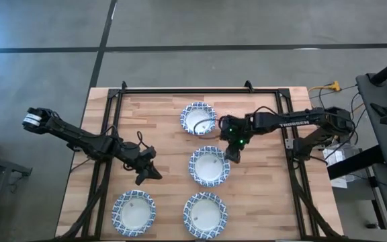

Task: Nest bowls inside each other
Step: Stack the white patterned bowl on top of the other white patterned bowl

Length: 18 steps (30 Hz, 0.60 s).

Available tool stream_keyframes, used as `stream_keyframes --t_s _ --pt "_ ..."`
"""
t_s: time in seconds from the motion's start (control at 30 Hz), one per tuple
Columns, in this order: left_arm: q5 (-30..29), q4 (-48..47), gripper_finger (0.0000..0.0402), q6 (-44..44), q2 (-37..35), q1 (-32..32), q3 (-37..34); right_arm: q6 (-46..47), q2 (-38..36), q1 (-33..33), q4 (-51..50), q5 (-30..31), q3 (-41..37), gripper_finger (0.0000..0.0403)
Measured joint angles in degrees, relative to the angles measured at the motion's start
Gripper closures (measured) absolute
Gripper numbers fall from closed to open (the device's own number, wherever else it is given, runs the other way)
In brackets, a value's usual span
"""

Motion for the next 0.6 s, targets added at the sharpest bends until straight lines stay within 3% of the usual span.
stream_keyframes --t_s 0.2,0.4,0.5,0.6 --pt "1.0 0.0 0.0402 -2.8 0.0 -1.1 0.0 -2.5 0.0 6.9 0.0 0.0 -0.6 0.0247" --pt "3.9 -1.0 0.0402 -3.0 -0.1 -8.9 1.3 0.5 0.0 12.1 0.3 1.0 -0.6 0.0264" --pt "1.8 -8.6 0.0402 -3.1 0.0 -12.3 2.8 2.5 0.0 13.8 0.5 2.6 -0.7 0.0268" --pt "-1.0 -22.6 0.0402 -5.2 0.0 -13.7 5.1 4.3 0.0 14.8 1.1 4.1 -0.7 0.0268"
